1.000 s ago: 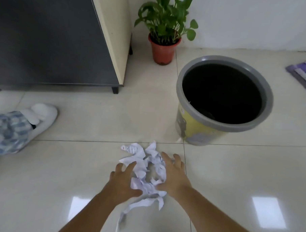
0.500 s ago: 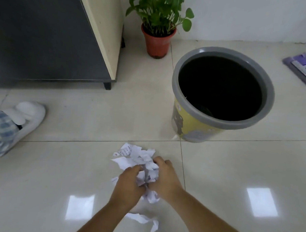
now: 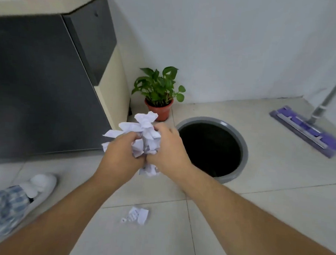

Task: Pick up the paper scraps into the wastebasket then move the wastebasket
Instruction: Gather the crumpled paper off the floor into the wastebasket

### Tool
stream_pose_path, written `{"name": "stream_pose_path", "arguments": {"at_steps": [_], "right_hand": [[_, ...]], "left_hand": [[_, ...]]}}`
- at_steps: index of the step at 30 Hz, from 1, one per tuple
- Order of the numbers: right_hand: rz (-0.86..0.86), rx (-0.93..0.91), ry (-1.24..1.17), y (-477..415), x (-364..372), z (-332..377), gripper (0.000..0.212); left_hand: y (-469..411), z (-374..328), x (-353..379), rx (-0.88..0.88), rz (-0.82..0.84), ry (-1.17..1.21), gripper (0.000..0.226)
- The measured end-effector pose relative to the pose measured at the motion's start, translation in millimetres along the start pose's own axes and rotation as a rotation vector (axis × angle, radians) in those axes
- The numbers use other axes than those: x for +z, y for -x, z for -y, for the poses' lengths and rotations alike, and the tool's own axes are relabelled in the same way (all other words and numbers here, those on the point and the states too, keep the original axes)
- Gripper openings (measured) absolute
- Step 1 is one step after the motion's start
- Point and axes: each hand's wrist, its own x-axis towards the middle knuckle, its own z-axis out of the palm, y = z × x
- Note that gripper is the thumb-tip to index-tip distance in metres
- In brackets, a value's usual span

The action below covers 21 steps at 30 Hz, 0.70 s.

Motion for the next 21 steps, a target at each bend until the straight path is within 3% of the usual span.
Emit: {"name": "stream_pose_path", "arguments": {"at_steps": [8,16,18,21], "right_hand": [[-0.238,0.032,0.111,-21,-131,-1,0.048],[-0.309,0.118,0.102,-3,-172,-55,0.052],[-0.258,0.173,0.124,1,-170,-67,0.065],[-0.028,0.298,0.263,10,-163,-81,0.092]], "left_hand": [[-55,-118,29,0.236,-0.029,0.091,0.027],[-67,-148,95,0.271,0.057,0.078,0.024],[-70,-142,109,0.261,0.111,0.021,0.027],[-70,-122,118,0.232,0.288,-0.139,0.056]]}}
